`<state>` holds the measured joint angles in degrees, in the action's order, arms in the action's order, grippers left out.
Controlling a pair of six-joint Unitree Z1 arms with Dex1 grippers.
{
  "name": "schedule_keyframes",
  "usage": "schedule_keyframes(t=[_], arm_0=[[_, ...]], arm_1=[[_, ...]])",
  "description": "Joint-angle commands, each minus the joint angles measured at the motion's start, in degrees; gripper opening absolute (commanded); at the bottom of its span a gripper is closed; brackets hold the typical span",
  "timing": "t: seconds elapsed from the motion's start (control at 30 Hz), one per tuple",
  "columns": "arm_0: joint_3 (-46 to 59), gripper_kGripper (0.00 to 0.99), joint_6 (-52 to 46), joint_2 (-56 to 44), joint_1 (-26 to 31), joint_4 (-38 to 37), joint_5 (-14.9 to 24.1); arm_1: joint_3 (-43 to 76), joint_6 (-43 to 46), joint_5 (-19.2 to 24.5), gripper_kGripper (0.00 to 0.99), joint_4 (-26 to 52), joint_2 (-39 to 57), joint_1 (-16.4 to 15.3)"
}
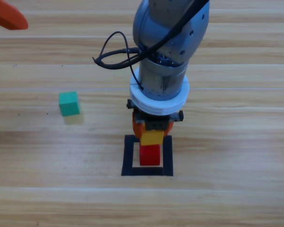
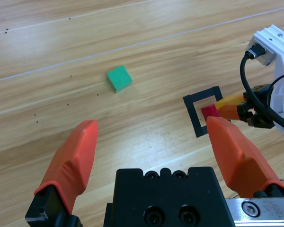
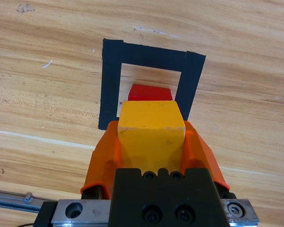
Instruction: Stack the blocks in the rectangular block: red at the bottom, yellow in the middle, green on top
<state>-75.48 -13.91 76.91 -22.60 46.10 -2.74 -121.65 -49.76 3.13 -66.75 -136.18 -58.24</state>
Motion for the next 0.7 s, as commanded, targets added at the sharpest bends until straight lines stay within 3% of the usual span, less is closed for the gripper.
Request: schedule_keyframes(t=[0.03, 0.7], arm_0=[[1.8, 0.990, -0.3, 1.8, 1.2, -0.4, -0.8], [4.9, 0.990, -0.8, 2.0, 1.3, -3.1, -1.5]], arm_1=[[-0.3, 0.1, -1.2, 0.110, -1.1, -4.4, -2.0], [-0.6, 0.6, -1.6, 0.110, -1.1, -5.2, -2.2]])
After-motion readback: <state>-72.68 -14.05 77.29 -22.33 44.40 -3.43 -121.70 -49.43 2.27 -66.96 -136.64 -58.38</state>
